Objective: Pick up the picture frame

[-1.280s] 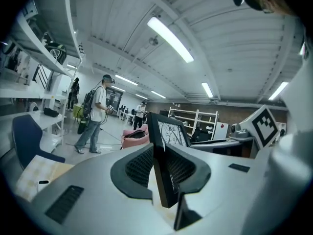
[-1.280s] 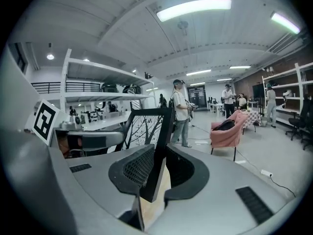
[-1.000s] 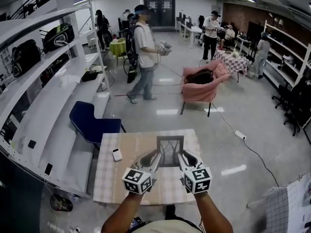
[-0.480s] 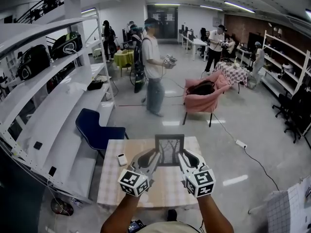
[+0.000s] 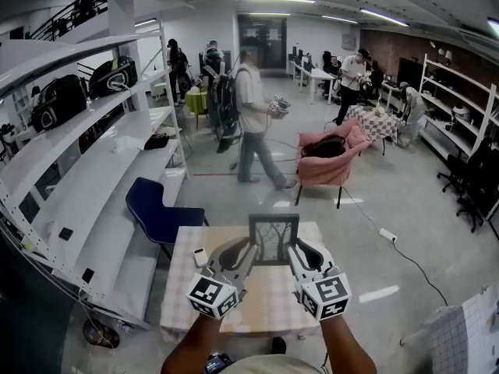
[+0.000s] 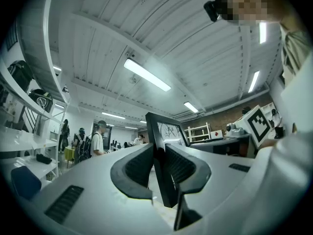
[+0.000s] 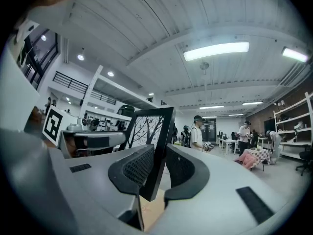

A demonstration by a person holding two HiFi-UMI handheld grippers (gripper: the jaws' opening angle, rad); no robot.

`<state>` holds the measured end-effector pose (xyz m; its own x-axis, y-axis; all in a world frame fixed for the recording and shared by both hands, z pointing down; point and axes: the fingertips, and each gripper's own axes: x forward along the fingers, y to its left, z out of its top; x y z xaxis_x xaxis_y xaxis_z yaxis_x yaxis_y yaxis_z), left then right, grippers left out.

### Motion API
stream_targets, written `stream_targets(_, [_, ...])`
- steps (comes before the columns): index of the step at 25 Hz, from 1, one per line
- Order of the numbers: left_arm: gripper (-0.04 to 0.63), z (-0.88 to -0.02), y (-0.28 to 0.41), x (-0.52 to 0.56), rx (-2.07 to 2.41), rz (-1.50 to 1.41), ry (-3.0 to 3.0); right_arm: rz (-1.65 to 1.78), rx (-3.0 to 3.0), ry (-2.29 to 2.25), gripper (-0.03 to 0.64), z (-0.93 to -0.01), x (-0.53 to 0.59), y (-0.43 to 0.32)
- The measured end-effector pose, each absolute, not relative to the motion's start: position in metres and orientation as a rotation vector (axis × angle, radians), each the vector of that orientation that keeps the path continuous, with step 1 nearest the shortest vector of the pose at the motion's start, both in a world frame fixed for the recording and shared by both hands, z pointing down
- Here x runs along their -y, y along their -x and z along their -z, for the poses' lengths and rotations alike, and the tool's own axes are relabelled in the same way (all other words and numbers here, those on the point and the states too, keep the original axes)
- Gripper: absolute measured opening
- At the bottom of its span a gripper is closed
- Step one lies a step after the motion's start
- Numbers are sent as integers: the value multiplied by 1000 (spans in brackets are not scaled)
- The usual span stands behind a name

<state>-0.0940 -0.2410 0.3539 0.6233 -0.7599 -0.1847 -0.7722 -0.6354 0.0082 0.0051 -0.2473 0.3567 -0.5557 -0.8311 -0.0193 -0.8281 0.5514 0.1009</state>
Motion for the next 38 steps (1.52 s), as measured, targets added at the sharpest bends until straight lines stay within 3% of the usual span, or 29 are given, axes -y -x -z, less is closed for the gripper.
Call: stream_targets(38, [75,-357,98,252,-1317,-263,2777,180,2707,-1464,81,-355,254,-1])
